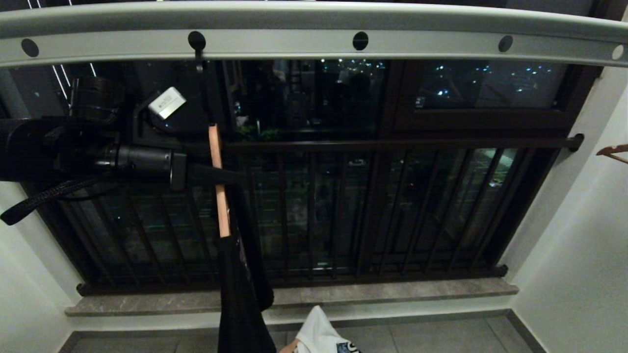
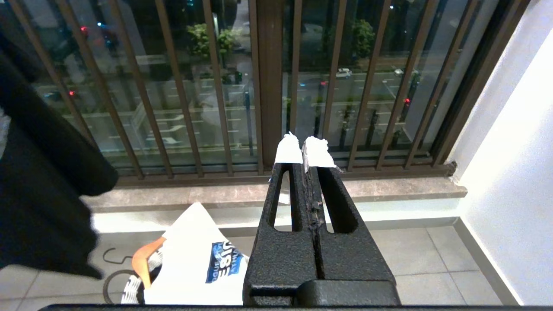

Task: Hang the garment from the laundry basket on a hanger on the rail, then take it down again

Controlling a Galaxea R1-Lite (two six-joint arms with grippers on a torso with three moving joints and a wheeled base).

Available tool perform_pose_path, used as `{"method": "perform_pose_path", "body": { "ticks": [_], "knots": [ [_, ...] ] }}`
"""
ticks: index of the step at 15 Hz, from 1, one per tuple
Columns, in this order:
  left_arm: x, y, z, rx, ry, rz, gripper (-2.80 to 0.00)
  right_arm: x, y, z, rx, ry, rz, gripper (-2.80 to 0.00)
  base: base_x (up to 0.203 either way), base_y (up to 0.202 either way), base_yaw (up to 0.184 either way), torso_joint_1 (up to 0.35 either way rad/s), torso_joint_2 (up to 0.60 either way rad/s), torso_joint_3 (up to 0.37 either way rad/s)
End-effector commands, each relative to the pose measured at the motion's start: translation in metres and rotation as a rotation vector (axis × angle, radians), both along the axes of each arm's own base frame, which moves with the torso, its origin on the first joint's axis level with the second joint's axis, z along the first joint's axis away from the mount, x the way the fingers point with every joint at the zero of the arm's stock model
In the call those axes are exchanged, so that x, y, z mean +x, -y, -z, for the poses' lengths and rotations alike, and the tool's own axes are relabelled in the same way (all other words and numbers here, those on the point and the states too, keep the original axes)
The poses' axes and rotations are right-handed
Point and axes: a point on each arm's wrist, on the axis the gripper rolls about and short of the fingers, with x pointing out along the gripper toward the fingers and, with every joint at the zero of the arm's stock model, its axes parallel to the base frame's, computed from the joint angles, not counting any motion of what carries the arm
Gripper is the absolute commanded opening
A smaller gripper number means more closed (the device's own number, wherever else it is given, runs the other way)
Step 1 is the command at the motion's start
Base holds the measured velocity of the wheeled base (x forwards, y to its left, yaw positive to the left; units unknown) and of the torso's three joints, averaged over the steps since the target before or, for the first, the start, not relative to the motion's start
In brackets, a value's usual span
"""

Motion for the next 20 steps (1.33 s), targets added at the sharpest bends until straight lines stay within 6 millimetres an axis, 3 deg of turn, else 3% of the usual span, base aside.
{"method": "perform_pose_path", "body": {
  "ticks": [1, 9, 16, 20],
  "knots": [
    [-0.019, -0.009, -0.009, -0.005, 0.022, -0.016, 0.0, 0.0, 0.0, 0.0, 0.0, 0.0, 0.0, -2.8, 0.0, 0.0, 0.0, 0.0, 0.0, 0.0],
    [-0.08, -0.03, -0.02, -0.018, 0.036, -0.083, 0.0, 0.0, 0.0, 0.0, 0.0, 0.0, 0.0, -2.8, 0.0, 0.0, 0.0, 0.0, 0.0, 0.0],
    [-0.113, -0.044, -0.021, -0.022, 0.053, -0.154, 0.0, 0.0, 0.0, 0.0, 0.0, 0.0, 0.0, -2.8, 0.0, 0.0, 0.0, 0.0, 0.0, 0.0],
    [-0.143, -0.047, -0.027, -0.037, 0.077, -0.184, 0.0, 0.0, 0.0, 0.0, 0.0, 0.0, 0.0, -2.8, 0.0, 0.0, 0.0, 0.0, 0.0, 0.0]
  ]
}}
